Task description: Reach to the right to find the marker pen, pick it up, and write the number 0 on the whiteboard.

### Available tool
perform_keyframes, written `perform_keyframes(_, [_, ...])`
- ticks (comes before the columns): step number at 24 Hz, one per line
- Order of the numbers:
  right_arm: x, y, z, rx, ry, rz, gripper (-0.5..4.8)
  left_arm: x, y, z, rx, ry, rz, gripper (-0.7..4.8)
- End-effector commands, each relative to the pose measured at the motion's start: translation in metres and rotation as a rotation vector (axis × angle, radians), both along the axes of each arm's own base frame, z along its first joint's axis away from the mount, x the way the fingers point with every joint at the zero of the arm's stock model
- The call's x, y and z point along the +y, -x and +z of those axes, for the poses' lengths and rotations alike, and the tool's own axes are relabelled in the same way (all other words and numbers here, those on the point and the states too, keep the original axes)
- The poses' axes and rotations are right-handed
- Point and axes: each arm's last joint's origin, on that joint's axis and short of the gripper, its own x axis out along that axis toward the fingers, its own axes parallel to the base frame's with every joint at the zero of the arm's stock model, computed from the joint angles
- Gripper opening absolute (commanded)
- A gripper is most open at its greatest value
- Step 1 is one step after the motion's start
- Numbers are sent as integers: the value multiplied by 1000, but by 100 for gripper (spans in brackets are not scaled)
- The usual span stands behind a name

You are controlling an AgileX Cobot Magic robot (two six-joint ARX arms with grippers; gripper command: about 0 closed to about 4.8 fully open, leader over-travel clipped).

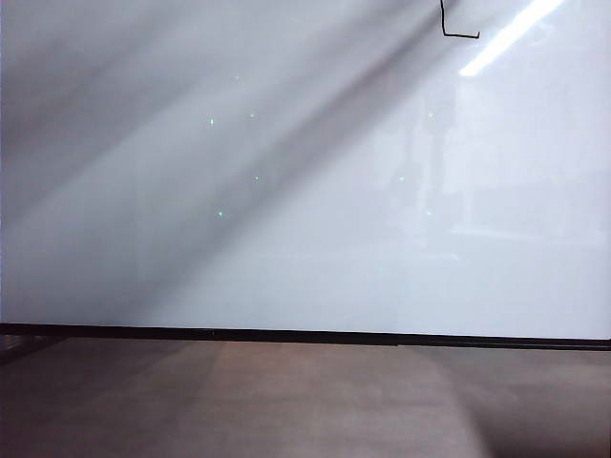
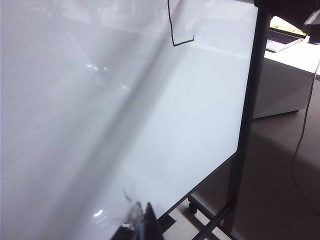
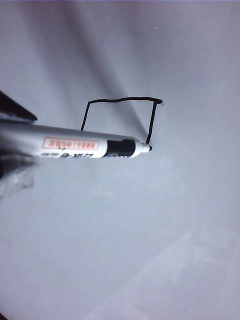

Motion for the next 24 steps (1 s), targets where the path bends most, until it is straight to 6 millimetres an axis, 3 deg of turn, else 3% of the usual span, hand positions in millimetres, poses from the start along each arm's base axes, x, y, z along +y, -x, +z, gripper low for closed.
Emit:
perform_keyframes(1, [0,1,5,-30,-10,2,-4,0,1,2,-13,7,-1,-5])
perform_keyframes(24, [2,-10,-4,-6,-6,2,-4,-1,-1,1,-14,-2,-2,-5])
